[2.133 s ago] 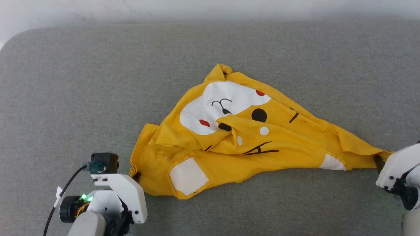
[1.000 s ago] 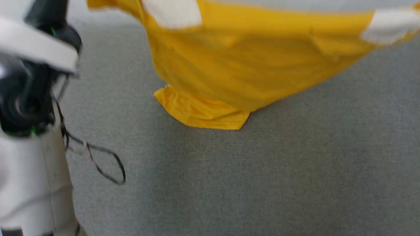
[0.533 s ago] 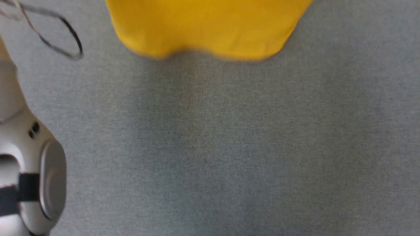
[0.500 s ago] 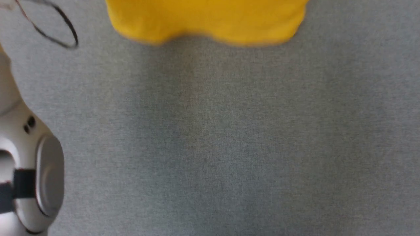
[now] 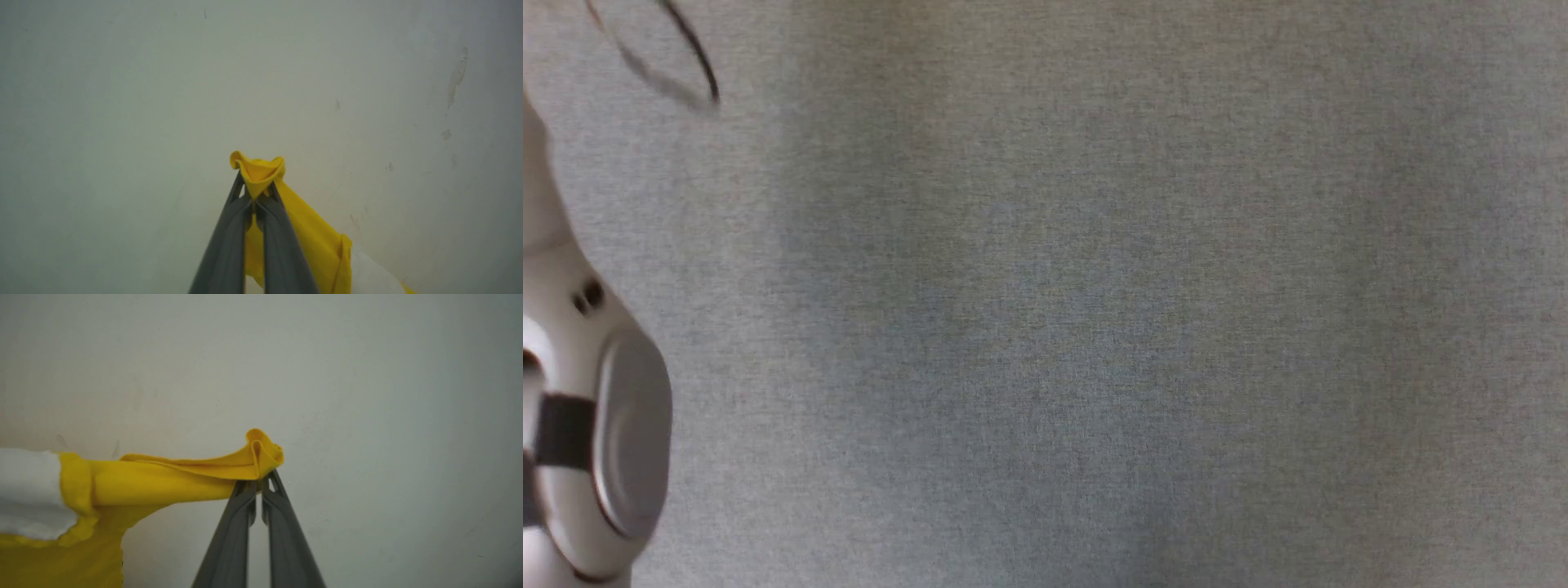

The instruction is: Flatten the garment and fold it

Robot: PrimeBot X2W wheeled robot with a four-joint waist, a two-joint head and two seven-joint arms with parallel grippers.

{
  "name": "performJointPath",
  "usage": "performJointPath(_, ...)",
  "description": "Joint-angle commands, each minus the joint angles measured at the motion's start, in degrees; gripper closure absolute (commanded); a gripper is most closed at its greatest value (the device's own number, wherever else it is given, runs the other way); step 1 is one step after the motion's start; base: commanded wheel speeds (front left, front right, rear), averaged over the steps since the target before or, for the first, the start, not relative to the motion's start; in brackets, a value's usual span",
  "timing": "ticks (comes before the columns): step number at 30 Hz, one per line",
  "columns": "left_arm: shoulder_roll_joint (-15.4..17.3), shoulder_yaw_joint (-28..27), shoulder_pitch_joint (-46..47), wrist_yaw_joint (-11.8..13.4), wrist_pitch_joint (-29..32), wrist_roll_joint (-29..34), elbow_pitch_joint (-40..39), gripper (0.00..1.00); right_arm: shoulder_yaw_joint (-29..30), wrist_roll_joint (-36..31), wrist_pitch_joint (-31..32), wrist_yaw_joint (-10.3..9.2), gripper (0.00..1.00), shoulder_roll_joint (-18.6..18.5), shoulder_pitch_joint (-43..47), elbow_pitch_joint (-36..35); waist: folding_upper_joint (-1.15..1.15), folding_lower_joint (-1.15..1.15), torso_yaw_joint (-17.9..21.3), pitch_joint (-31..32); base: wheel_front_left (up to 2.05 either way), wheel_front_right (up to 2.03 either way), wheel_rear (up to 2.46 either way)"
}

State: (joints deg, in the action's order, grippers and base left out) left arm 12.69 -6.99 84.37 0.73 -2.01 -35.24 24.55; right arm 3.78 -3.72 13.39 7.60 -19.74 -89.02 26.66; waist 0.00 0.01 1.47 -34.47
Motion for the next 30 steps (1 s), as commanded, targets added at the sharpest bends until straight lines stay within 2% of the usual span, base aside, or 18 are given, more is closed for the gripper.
performJointPath(1, 0.94, 0.56, -3.67, -1.04, -0.08, 0.76, 1.62, 1.0, 0.29, 1.14, -0.91, -0.11, 1.0, -0.13, 3.19, 1.65, 0.0, -0.01, -0.39, 1.03, 0.0, 0.0, 0.0)
performJointPath(9, 3.47, 5.6, -20.63, -3.29, 2.66, 5.25, 5.81, 1.0, -2.52, 9.12, 0.04, -0.11, 1.0, 0.04, 20.03, 5.58, 0.0, -0.01, -1.31, 7.97, 0.0, 0.0, 0.0)
performJointPath(15, 3.06, 8.09, -37.26, -4.39, 8.54, 4.38, 2.29, 1.0, -1.76, 16.43, 5.54, -0.11, 1.0, 0.13, 37.99, 0.55, 0.0, -0.01, -2.27, 15.4, 0.0, 0.0, 0.0)
performJointPath(19, 2.77, 9.23, -50.4, -3.34, 12.97, 3.77, -3.5, 1.0, 1.51, 19.86, 10.88, -0.11, 1.0, 1.03, 51.61, -7.41, 0.0, -0.01, -2.85, 19.71, 0.0, 0.0, 0.0)
performJointPath(23, 2.44, 9.07, -62.95, -1.61, 17.29, 1.95, -10.65, 1.0, 7.34, 20.42, 15.5, -0.11, 1.0, 3.33, 64.88, -16.9, 0.0, -0.01, -3.46, 23.02, 0.0, 0.0, 0.0)
performJointPath(30, 2.11, 8.62, -80.64, 3.02, 22.85, 0.8, -22.74, 1.0, 16.89, 18.82, 21.14, -0.11, 1.0, 11.77, 82.86, -30.08, 0.0, -0.01, -4.34, 26.4, 0.0, 0.0, 0.0)
